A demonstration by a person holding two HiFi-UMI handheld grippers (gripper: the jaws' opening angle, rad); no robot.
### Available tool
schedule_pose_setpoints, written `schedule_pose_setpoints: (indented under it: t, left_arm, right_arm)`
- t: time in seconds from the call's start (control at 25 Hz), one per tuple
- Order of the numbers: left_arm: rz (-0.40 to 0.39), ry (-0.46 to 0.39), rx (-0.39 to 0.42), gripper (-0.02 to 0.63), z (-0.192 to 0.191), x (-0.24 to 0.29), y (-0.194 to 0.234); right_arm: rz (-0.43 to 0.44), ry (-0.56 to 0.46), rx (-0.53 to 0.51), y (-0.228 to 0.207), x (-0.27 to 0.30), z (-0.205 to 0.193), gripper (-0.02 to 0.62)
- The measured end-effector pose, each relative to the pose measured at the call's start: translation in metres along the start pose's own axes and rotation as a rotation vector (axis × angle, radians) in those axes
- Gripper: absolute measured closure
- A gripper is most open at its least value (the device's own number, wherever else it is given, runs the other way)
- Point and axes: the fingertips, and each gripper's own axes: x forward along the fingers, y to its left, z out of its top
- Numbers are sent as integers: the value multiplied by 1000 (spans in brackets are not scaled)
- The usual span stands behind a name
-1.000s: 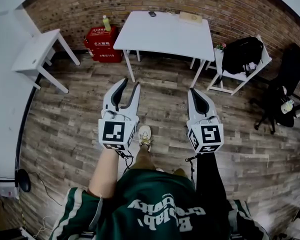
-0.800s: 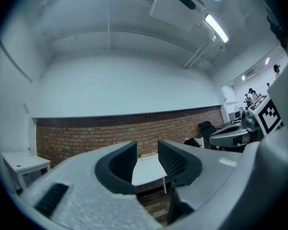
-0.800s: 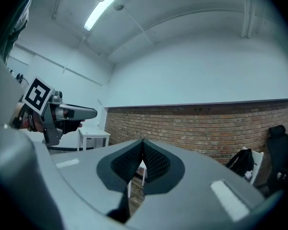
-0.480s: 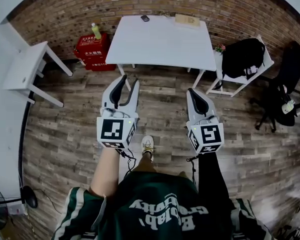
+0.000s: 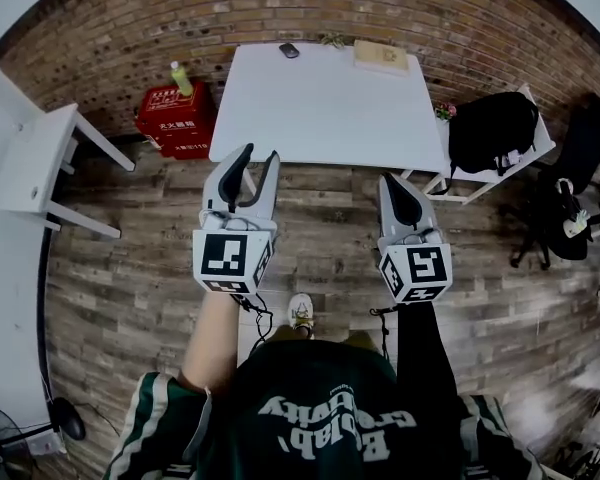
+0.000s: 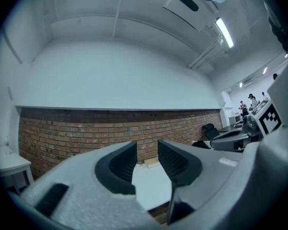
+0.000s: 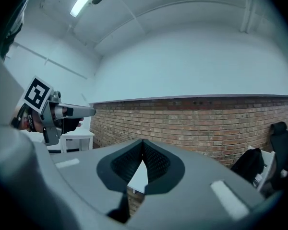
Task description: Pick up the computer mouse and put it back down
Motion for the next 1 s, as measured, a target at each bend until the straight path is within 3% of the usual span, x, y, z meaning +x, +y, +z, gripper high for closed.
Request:
schedule_pose_setpoints:
  t: [0.4, 1.0]
  left_arm:
    - [-18, 22, -21, 477, -21, 54, 50]
    - [-1, 39, -13, 477, -35, 117, 78]
  right_arm:
    - [-21, 22, -17, -7, 71, -5, 581]
    - [-16, -22, 3, -45, 141, -4, 581]
